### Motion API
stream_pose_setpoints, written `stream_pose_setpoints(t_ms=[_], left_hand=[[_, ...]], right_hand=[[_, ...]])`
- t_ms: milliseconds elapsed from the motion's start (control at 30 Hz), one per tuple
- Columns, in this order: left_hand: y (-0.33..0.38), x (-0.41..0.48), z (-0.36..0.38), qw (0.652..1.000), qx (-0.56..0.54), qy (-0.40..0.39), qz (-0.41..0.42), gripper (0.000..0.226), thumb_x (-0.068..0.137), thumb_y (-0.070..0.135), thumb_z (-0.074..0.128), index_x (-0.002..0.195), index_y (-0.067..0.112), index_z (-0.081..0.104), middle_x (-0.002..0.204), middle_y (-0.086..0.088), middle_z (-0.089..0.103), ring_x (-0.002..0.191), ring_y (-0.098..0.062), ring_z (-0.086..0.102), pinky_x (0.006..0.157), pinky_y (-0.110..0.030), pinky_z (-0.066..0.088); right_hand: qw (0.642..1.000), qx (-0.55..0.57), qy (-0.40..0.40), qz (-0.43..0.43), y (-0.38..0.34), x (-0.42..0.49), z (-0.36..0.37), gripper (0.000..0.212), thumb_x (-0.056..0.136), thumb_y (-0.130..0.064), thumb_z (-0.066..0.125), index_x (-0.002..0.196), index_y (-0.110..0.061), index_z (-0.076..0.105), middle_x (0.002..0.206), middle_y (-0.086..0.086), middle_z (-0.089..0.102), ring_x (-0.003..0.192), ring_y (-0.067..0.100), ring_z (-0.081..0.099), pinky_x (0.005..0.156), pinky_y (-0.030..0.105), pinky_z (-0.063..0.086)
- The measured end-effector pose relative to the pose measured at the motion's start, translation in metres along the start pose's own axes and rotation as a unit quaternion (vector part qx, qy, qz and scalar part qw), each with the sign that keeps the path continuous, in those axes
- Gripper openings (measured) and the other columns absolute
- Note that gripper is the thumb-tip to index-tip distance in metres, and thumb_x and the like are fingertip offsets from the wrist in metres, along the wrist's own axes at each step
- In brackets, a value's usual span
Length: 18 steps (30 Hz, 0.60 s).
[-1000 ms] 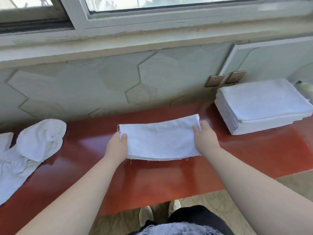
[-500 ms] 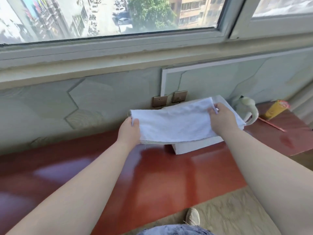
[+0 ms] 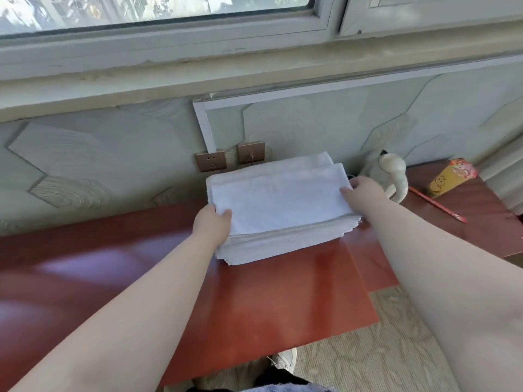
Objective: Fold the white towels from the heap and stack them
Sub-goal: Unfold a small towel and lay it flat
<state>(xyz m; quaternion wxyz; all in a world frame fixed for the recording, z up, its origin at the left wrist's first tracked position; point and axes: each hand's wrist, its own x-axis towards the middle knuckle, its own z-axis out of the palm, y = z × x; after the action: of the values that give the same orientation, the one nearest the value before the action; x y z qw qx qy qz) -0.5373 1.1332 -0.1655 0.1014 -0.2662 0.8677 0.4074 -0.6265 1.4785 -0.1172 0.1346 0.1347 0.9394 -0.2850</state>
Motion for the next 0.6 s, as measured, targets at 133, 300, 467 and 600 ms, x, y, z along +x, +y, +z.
stream_pose_setpoints(t_ms=[133, 300, 467, 600], left_hand=[[0.006, -0.003, 0.0, 0.997, -0.015, 0.075, 0.014, 0.021, 0.102, 0.022, 0.054, 0.09, 0.004, 0.055, 0.089, -0.007, 0.058, 0.081, -0.027, 0.051, 0.068, -0.036, 0.035], [-0.001, -0.013, -0.003, 0.993, -0.022, 0.114, 0.009, 0.023, 0.103, 0.018, 0.049, 0.082, 0.009, 0.045, 0.08, -0.005, 0.051, 0.07, -0.023, 0.044, 0.062, -0.039, 0.031], [-0.007, -0.007, -0.013, 0.999, 0.016, 0.048, -0.015, 0.022, 0.1, 0.033, 0.058, 0.098, 0.011, 0.058, 0.088, 0.002, 0.061, 0.087, -0.026, 0.059, 0.069, -0.034, 0.038], [-0.008, -0.005, -0.019, 0.999, 0.018, 0.043, -0.002, 0.024, 0.095, 0.032, 0.065, 0.11, 0.016, 0.057, 0.089, 0.008, 0.061, 0.089, -0.022, 0.061, 0.068, -0.033, 0.04]], right_hand=[[0.998, 0.046, 0.036, -0.013, 0.013, 0.002, 0.009, 0.03, 0.102, -0.027, 0.056, 0.129, -0.016, 0.063, 0.107, 0.004, 0.067, 0.099, 0.031, 0.062, 0.08, 0.036, 0.046], [0.997, 0.065, 0.044, -0.027, 0.011, 0.001, 0.015, 0.025, 0.101, -0.023, 0.055, 0.126, -0.02, 0.06, 0.099, -0.003, 0.064, 0.091, 0.025, 0.057, 0.076, 0.031, 0.038], [0.994, 0.077, 0.068, -0.037, 0.012, 0.003, 0.019, 0.029, 0.101, -0.019, 0.053, 0.129, -0.019, 0.06, 0.106, -0.002, 0.065, 0.094, 0.022, 0.055, 0.08, 0.03, 0.038], [0.995, 0.055, 0.077, -0.036, 0.011, 0.002, 0.021, 0.028, 0.101, -0.021, 0.051, 0.127, -0.017, 0.061, 0.108, 0.003, 0.068, 0.092, 0.025, 0.056, 0.079, 0.033, 0.04]])
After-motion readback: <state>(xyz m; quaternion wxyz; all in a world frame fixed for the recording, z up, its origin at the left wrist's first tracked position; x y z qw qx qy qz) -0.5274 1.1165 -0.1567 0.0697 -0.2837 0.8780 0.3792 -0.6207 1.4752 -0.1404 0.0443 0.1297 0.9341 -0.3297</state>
